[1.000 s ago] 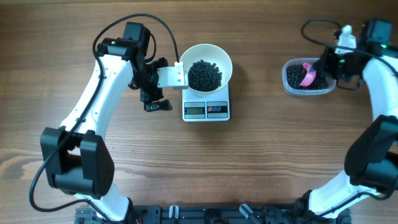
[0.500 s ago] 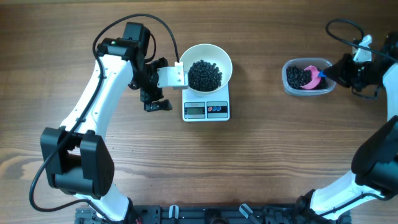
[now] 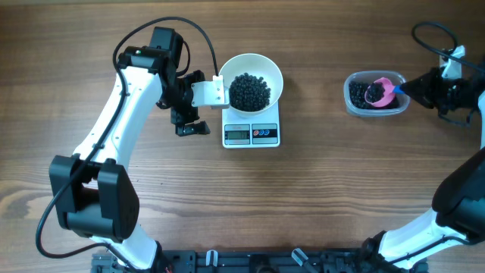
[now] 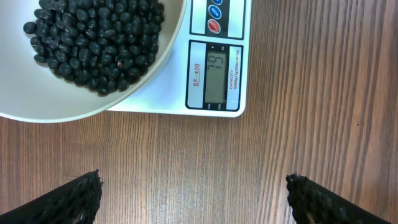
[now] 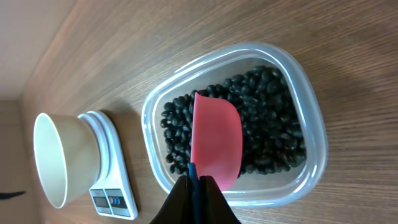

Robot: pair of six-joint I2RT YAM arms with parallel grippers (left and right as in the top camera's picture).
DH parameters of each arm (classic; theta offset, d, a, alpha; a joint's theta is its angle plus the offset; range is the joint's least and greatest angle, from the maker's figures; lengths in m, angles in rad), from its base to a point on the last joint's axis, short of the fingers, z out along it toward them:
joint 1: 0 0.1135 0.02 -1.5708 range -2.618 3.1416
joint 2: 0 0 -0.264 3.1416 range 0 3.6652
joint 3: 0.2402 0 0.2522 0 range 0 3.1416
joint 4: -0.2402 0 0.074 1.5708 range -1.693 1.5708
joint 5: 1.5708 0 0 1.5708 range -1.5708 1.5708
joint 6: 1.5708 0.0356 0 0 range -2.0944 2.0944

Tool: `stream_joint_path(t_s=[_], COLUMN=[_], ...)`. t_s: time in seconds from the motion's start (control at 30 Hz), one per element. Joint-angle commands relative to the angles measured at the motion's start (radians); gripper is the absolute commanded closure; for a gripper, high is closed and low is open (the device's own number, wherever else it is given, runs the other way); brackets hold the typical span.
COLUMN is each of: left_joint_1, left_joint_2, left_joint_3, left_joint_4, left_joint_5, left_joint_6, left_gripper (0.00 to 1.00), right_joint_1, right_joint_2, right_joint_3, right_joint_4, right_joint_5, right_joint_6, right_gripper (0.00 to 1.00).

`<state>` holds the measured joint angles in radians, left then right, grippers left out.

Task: Scoop item into bowl and weigh 150g on scale
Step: 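Dip the scoop into the beans and fill it with the right gripper, then lift the filled scoop and move it over the white bowl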

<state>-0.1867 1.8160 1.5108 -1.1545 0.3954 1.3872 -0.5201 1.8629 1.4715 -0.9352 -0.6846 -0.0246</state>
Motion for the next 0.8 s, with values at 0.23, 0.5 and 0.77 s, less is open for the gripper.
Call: stream_joint_path(t_s=[0.23,0.5,0.77], left_joint_1=[0.006,0.006,0.006], left_joint_2=[0.002,0.002,0.002], left_joint_3=[-0.008,-0.008,-0.008], left_joint_4=[0.000,0.000,0.000], left_joint_5=[0.027,0.027,0.027], left_joint_6=[0.019,0.019,0.019], left_gripper=[0.00,0.00,0.00], right_joint_1=[-0.008,-0.008,-0.006], right_joint_2=[0.012,0.012,0.012], right_joint_3=[0.000,0.000,0.000], right_joint_4=[0.009,0.024,0.040], right_joint_5=[-0.134,-0.276,-0.406], right_joint_6=[-0.024,-0.028,-0.029], right_gripper=[0.96,0.96,0.96])
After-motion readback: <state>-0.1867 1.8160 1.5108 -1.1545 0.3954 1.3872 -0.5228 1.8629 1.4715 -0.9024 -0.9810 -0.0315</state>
